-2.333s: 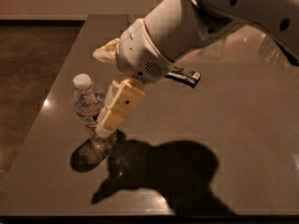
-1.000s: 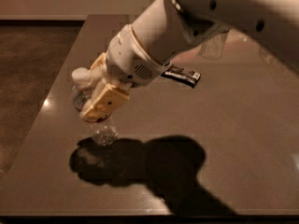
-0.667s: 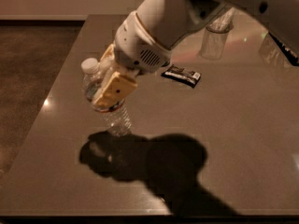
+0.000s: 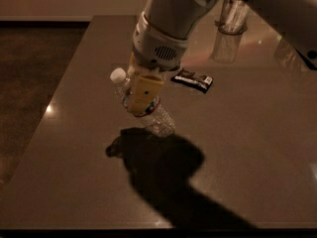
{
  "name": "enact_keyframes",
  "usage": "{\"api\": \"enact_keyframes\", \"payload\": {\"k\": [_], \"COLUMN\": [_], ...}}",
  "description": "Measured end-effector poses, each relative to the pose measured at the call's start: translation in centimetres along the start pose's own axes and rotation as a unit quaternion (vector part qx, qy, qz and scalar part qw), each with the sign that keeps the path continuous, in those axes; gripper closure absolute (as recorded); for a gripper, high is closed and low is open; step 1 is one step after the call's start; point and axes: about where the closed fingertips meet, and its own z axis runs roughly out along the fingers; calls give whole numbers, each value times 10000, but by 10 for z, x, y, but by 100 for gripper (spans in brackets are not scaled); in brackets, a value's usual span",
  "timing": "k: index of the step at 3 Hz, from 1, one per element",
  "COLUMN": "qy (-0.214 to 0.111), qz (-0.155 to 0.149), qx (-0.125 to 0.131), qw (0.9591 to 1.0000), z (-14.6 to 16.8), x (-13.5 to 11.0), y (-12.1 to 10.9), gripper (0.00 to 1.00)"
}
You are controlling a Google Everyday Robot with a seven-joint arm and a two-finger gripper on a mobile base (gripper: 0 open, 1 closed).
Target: Knock water bottle over
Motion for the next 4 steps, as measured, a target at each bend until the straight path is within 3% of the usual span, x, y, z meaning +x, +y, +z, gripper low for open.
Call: {"api": "enact_keyframes", "payload": {"k": [1,2,4], "qy": [642,853,989], "qz": [-480,-847,-1343], "qx": [27,31,-201], "qw": [9968,9927,9858], "z": [16,23,46], "x": [20,25,19], "y": [-3,-3,4], "gripper": [97,74,28]}}
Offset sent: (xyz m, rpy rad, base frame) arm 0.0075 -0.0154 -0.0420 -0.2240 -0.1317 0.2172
